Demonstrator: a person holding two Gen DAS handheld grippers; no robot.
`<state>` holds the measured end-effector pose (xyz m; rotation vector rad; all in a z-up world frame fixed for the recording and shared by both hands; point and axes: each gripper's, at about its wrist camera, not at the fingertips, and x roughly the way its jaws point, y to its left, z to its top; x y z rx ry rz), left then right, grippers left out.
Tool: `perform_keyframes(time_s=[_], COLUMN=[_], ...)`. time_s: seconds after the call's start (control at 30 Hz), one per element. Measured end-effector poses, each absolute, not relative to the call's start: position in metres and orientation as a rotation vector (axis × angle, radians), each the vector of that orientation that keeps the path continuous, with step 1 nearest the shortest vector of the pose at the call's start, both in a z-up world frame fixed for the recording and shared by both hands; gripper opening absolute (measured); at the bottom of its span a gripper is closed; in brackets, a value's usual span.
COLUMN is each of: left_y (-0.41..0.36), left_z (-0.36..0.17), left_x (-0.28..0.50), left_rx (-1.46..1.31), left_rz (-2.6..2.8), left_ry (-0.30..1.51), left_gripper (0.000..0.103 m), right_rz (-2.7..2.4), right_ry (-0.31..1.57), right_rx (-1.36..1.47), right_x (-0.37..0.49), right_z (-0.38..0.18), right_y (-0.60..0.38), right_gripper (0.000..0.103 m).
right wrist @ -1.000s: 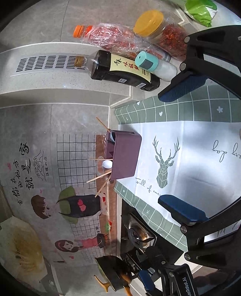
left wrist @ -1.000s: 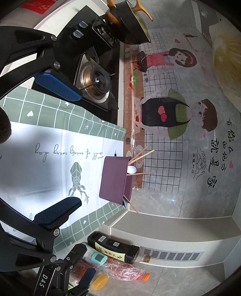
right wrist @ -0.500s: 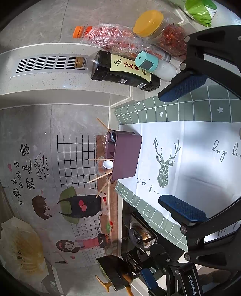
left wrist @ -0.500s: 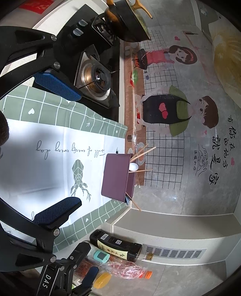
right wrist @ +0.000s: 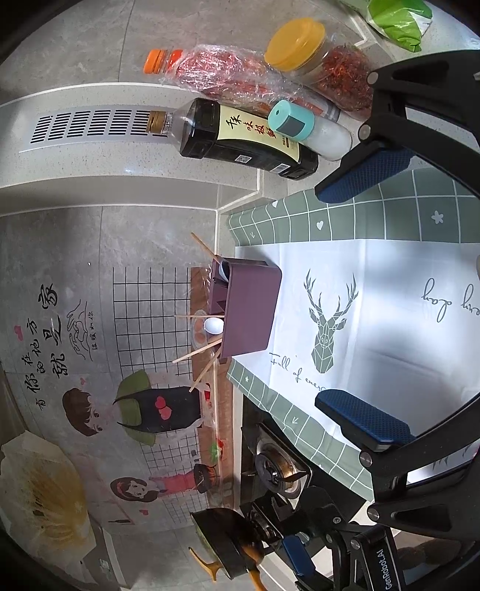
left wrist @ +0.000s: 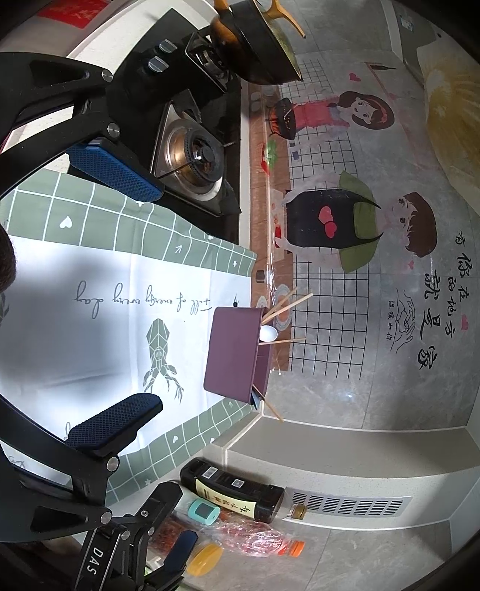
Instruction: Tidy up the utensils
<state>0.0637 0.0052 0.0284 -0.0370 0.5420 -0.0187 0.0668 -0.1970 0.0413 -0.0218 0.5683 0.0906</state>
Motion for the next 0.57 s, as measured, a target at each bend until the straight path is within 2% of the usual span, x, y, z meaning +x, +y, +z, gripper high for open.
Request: perform_keyframes(time_s=[0.57], left_y=[0.0067], left_z=[0.0221], left_x=[0.0656], left_rx=[-0.044], left_rz=[-0.007], left_ry=[0.554], left_gripper=[0.103], right_rz=[0.080], right_ry=[0.576], right_rx=[-0.019], right_x=[0.0719], right_z=[0.0368], right_y=[-0.1996], right_gripper=[0.102])
